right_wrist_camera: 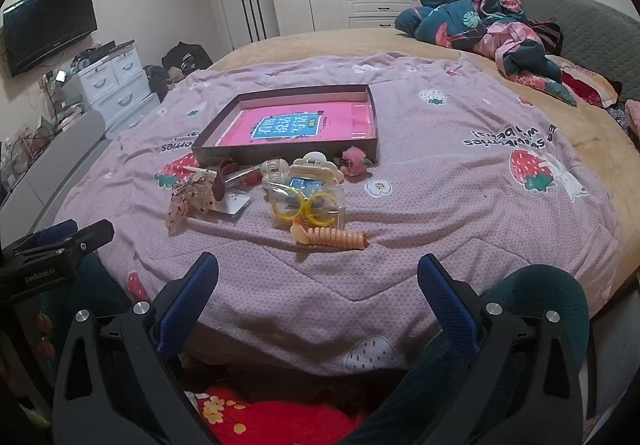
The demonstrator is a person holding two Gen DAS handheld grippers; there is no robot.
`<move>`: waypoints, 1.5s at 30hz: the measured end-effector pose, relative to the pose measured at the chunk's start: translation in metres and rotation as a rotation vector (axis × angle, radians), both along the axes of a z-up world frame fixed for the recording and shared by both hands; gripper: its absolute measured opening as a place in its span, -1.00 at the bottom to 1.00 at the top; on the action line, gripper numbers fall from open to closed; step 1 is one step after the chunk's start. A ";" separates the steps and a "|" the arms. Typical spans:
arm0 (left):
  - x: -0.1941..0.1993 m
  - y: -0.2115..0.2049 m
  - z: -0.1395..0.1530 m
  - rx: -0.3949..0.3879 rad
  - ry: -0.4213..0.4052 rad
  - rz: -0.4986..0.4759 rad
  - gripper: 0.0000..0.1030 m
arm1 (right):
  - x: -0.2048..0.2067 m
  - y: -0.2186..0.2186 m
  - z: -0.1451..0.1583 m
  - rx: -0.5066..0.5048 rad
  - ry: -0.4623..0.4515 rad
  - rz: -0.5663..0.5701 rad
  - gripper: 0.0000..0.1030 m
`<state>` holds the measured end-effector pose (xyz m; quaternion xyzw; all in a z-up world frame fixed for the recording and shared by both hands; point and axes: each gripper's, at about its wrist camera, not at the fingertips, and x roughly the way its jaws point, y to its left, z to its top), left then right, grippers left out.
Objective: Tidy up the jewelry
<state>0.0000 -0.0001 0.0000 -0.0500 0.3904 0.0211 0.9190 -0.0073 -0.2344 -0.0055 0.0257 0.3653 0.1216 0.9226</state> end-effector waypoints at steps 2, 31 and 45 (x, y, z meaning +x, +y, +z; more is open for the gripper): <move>0.000 0.000 0.000 -0.004 0.000 0.000 0.82 | 0.000 0.000 0.000 0.000 -0.003 0.000 0.92; 0.000 0.000 0.000 0.002 0.001 0.001 0.82 | 0.000 0.001 0.002 0.002 -0.002 0.000 0.92; 0.001 -0.001 0.000 0.002 0.000 0.000 0.82 | 0.001 0.001 0.002 0.002 -0.005 -0.002 0.92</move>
